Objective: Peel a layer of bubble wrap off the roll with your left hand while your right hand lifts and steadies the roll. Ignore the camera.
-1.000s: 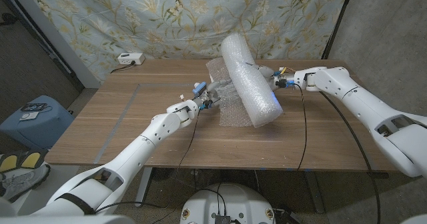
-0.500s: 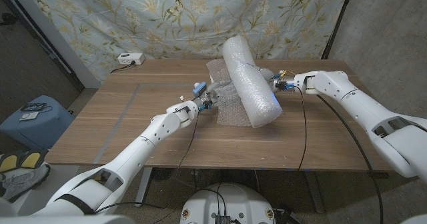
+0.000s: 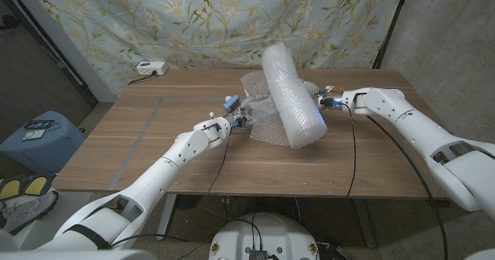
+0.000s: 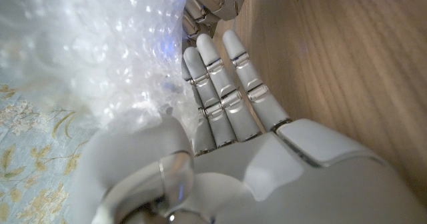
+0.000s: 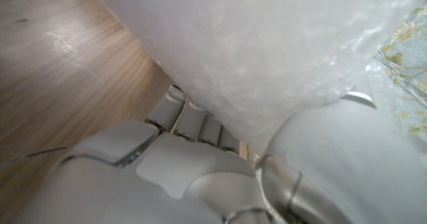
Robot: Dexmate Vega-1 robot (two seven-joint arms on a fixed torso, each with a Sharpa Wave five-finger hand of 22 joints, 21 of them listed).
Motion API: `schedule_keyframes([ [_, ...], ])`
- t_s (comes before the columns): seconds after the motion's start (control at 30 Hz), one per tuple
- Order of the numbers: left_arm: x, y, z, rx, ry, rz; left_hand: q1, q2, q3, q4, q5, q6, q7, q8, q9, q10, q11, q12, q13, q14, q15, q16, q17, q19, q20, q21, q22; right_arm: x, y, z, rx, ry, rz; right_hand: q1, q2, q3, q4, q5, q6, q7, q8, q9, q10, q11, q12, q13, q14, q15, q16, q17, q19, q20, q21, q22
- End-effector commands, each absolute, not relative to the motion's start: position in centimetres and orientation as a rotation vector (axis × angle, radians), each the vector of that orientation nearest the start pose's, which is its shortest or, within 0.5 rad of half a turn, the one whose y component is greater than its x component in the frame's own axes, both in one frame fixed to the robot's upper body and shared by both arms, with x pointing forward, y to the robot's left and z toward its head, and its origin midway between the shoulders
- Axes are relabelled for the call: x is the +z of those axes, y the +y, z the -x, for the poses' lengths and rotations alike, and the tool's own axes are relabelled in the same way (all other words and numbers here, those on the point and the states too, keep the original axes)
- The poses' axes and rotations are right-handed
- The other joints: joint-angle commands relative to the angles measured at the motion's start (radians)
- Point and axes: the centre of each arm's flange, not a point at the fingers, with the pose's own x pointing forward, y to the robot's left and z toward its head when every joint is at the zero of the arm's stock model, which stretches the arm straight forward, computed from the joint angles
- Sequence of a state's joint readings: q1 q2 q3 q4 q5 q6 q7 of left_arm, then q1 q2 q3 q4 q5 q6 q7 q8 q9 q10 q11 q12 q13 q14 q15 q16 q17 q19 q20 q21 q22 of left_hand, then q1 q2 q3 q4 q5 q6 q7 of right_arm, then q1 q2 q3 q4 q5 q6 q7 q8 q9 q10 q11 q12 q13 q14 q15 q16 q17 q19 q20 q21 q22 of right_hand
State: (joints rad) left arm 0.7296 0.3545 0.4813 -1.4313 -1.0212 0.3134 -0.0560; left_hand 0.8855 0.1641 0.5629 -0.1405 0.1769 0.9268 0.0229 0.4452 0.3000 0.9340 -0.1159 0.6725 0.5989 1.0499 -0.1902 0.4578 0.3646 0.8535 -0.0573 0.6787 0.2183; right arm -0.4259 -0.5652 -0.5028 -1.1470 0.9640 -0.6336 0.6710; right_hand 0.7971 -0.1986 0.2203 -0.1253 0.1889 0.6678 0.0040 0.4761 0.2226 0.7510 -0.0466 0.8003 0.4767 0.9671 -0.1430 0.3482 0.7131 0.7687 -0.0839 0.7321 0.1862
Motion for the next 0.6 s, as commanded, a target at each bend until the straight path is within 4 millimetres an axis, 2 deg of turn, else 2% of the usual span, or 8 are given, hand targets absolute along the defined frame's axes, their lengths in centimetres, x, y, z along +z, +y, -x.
schedule_keyframes([
  [0.03,-3.22,11.63,-65.78,-0.63,-0.081,0.357,-0.003,-0.002,0.009,0.003,-0.001,-0.001,0.001,0.004,-0.001,0.0,-0.003,-0.008,0.001,0.003,-0.005,-0.003,0.002,-0.004,-0.001,0.01,-0.001,1.59,-22.84,-67.21,0.933,0.093,-0.263,0.233,0.247,-0.004,-0.001,0.005,-0.001,0.004,-0.004,0.003,0.0,0.003,-0.003,-0.003,-0.003,-0.068,-0.003,0.002,-0.004,-0.02,0.005,-0.001],
  [0.23,-2.99,11.92,-65.91,-0.623,-0.081,0.353,-0.002,0.0,0.012,0.001,-0.001,-0.008,0.002,0.004,0.003,-0.002,-0.003,-0.013,0.005,0.0,-0.003,-0.006,0.008,-0.011,0.0,0.019,-0.002,1.27,-22.59,-67.44,0.945,0.092,-0.285,0.227,0.247,-0.006,-0.002,0.006,-0.005,0.005,-0.012,0.002,-0.011,-0.001,-0.012,-0.012,-0.01,-0.068,-0.009,-0.003,-0.007,-0.018,0.006,-0.001],
  [0.43,-2.9,12.0,-66.03,-0.622,-0.078,0.35,-0.005,-0.002,0.013,0.002,-0.002,-0.005,0.0,0.005,0.002,0.0,-0.002,-0.014,0.008,0.002,-0.004,-0.008,0.011,-0.011,-0.001,0.028,-0.004,1.15,-22.37,-67.74,0.964,0.088,-0.289,0.218,0.245,-0.011,0.0,0.005,-0.012,0.008,-0.02,0.002,-0.017,0.014,-0.018,-0.019,-0.021,-0.063,-0.016,-0.007,-0.014,-0.011,0.004,-0.002],
  [0.6,-2.78,12.12,-66.15,-0.623,-0.076,0.347,-0.006,-0.003,0.015,0.001,-0.002,-0.003,0.0,0.004,0.0,0.003,-0.002,-0.017,0.006,0.006,-0.004,-0.009,0.011,-0.013,-0.001,0.033,-0.005,1.0,-22.29,-67.94,0.975,0.084,-0.288,0.197,0.239,-0.021,0.007,0.003,-0.017,0.009,-0.027,0.001,-0.02,0.015,-0.022,-0.022,-0.025,-0.057,-0.02,-0.01,-0.021,-0.005,0.002,-0.002],
])
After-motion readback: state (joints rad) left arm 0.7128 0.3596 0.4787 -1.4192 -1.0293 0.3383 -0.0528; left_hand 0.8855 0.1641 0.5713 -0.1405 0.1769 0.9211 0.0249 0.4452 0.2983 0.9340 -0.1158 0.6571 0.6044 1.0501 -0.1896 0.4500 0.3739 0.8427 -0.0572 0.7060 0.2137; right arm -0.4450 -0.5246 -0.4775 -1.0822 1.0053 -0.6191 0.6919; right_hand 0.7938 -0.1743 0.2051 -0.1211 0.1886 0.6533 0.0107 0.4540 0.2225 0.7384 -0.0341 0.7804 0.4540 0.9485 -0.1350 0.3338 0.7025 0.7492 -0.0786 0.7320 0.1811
